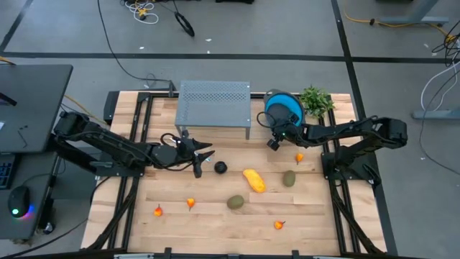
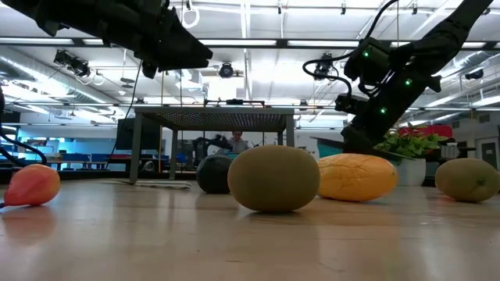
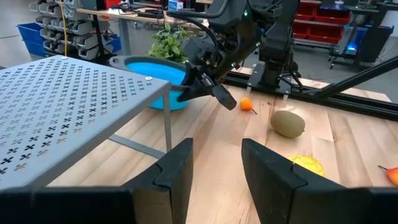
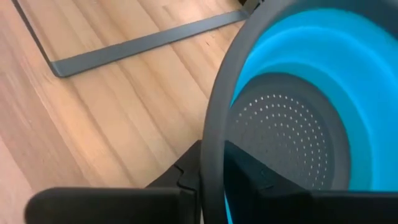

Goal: Pick & Place Fruit
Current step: Put the blue strainer bowl on top of the gray metal shelf

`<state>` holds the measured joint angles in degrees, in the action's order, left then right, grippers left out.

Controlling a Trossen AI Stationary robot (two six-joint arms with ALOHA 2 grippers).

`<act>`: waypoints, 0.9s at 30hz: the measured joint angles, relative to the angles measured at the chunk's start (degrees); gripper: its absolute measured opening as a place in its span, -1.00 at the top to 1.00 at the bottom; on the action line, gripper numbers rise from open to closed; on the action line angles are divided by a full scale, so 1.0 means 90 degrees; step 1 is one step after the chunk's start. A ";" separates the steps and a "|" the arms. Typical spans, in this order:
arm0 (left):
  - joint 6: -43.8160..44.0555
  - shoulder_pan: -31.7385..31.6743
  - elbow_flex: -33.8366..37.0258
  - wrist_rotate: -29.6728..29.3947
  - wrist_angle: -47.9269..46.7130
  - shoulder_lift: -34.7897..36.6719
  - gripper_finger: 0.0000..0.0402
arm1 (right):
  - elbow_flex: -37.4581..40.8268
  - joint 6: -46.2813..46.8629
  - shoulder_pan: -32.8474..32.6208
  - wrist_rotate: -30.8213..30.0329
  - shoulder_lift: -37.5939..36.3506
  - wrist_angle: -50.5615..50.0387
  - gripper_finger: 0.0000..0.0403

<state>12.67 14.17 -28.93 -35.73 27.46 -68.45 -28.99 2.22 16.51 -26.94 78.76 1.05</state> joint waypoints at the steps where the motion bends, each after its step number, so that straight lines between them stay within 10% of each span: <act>1: 0.0000 0.0001 0.0000 0.0000 -0.0014 0.0000 0.27 | 0.0000 -0.0015 0.0000 -0.0002 0.0000 0.0009 0.73; 27: 0.0008 0.0001 0.0000 -0.0056 -0.0096 0.0000 0.27 | 0.0002 -0.0462 -0.0911 -0.0651 -0.2090 -0.0106 0.73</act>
<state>12.74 14.17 -28.93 -36.23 26.60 -68.45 -28.97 -1.93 8.32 -32.80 59.95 0.10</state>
